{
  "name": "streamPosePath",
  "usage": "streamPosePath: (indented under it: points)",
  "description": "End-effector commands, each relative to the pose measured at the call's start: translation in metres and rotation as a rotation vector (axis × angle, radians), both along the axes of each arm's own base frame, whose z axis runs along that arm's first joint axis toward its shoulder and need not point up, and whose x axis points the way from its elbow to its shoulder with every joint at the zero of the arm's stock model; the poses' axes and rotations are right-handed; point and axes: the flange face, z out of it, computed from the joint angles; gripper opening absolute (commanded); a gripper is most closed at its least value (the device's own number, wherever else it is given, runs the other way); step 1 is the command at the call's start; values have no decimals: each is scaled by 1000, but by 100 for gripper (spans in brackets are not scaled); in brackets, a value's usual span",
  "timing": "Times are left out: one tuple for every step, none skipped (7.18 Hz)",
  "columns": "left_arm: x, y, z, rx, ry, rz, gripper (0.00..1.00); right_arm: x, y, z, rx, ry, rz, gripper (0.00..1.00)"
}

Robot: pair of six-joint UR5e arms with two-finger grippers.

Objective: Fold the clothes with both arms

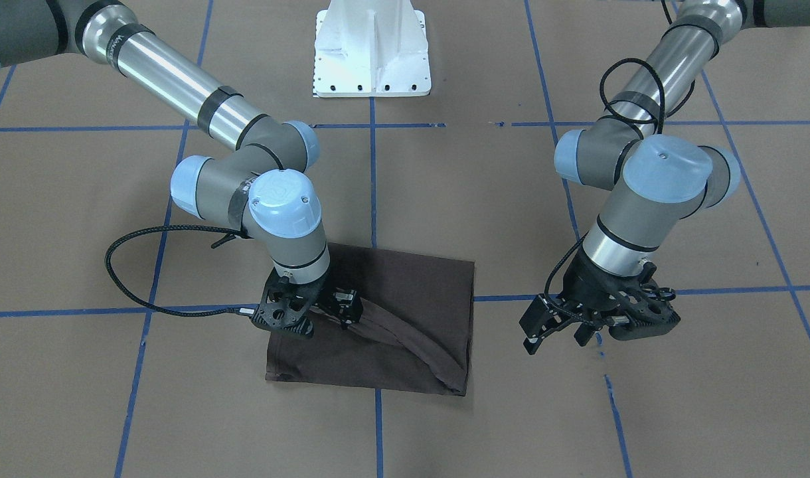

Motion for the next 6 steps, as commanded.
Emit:
streamPosePath:
  points:
    - [-1, 0, 0, 2, 0, -1, 100, -5, 6, 3, -19, -2, -24, 70]
    - [-1, 0, 1, 1, -1, -1, 100, -7, 8, 6, -21, 0, -27, 47]
    - [-2, -1, 1, 1, -1, -2, 100, -7, 9, 6, -23, -2, -33, 21]
    - [-1, -1, 1, -1, 0, -2, 100, -7, 9, 6, -20, -2, -38, 4]
    - [-2, -1, 1, 1, -1, -2, 100, -7, 9, 6, -20, -2, -40, 0]
    - [-2, -1, 1, -2, -1, -3, 100, -5, 8, 5, -20, -5, -39, 0]
